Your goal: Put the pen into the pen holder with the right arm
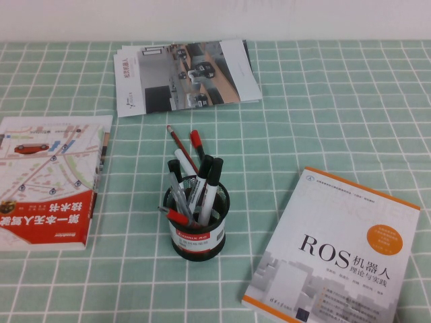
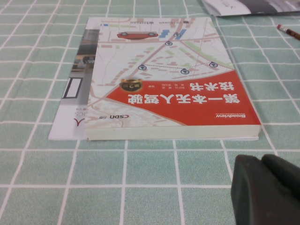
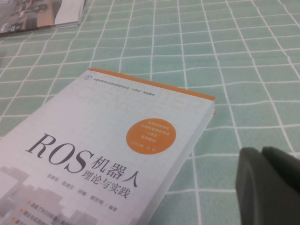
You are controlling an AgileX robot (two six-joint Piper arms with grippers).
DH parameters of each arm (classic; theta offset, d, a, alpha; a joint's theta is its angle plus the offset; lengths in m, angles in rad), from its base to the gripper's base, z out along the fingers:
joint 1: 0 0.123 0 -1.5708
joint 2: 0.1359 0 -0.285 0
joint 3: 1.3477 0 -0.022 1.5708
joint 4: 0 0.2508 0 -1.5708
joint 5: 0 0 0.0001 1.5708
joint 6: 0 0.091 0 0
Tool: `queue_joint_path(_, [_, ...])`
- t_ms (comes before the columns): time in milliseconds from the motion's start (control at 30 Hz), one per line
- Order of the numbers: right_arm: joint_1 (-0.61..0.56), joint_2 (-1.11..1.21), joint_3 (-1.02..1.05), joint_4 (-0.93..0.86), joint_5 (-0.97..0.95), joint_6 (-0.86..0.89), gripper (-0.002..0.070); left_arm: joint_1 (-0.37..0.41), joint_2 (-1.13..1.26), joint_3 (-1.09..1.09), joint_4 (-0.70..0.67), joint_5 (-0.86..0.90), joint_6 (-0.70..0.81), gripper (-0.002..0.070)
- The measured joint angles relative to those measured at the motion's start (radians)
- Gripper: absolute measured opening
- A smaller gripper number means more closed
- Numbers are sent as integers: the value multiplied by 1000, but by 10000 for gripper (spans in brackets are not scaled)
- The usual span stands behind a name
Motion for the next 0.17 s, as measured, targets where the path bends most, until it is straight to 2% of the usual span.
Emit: queue_joint_path(167, [0,0,0,0,0,0,-19,0,0,0,0,0,0,-4])
